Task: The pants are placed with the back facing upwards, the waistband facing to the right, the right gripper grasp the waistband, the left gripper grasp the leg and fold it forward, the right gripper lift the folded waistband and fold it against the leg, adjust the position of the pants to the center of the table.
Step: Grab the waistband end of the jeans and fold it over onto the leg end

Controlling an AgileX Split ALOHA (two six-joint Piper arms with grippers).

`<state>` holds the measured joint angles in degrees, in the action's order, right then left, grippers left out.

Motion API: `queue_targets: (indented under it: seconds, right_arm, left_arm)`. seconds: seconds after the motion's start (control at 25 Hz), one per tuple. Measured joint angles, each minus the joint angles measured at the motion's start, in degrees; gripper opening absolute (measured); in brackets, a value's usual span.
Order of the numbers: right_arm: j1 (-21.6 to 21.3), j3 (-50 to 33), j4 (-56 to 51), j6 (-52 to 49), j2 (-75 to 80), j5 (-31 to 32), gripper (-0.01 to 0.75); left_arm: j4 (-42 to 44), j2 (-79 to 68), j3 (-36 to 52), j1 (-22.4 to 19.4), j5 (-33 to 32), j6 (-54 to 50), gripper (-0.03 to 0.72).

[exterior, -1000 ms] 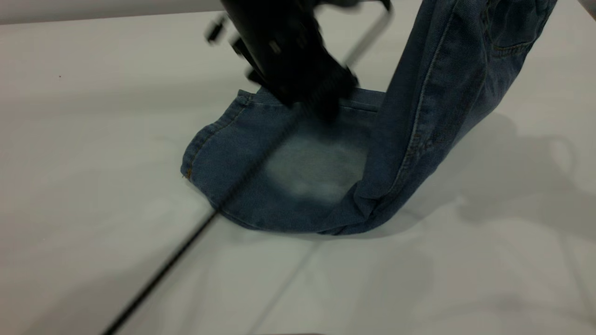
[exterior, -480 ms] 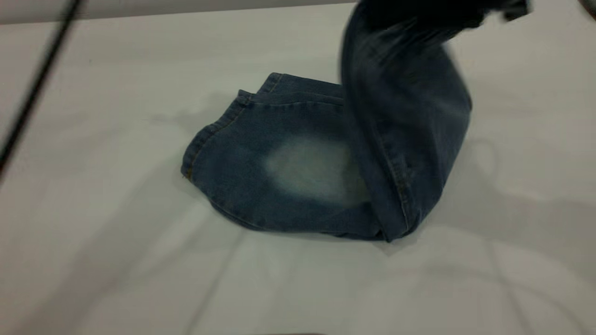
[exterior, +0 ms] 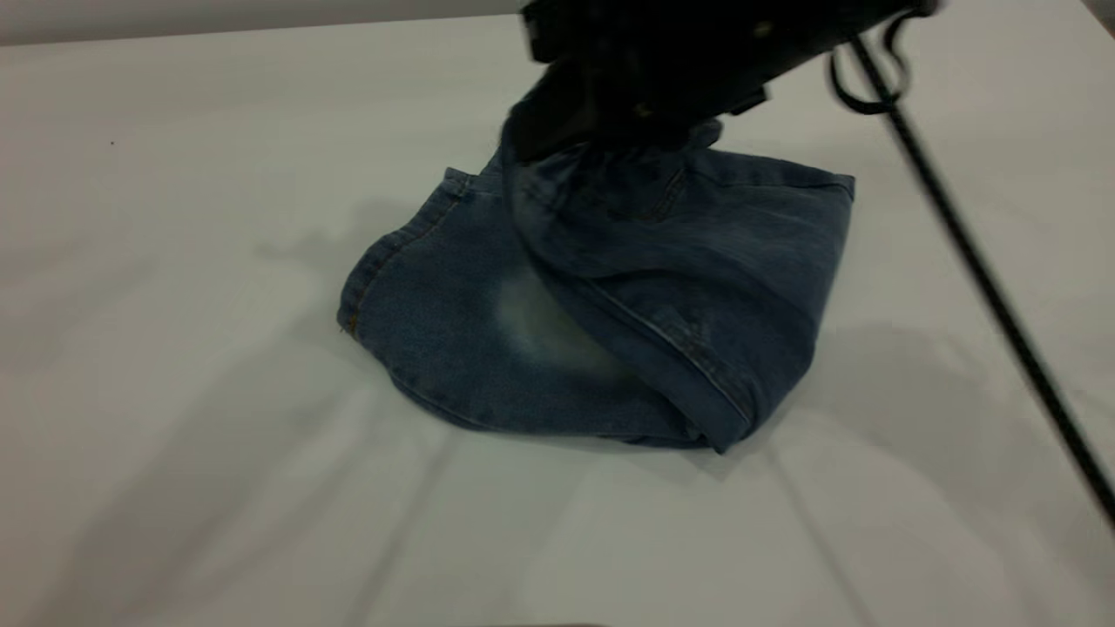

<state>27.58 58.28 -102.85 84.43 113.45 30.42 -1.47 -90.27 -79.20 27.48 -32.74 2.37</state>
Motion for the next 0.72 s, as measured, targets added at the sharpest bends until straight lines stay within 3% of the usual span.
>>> queue_targets:
  seconds: [0.2,0.44,0.56,0.72]
  right_arm:
    - [2.2,5.4,-0.1,0.0,5.4,-0.1,0.2]
    - [6.2,8.8,2.4,-2.0,6.2,-3.1,0.521]
    - [6.7,10.2,9.0,-12.1,6.2,-5.7,0.57]
    - [6.7,14.5,28.7,-37.1,6.3,-5.0,0.57]
  left_arm:
    - [-0.3,0.0,0.0,0.0,-1.4,0.0,0.483]
    - [-0.3,0.0,0.0,0.0,-2.4,0.1,0.483]
    - [-0.3,0.0,0.0,0.0,-2.6,0.1,0.483]
    - [-0.3,0.0,0.0,0.0,-2.7,1.2,0.483]
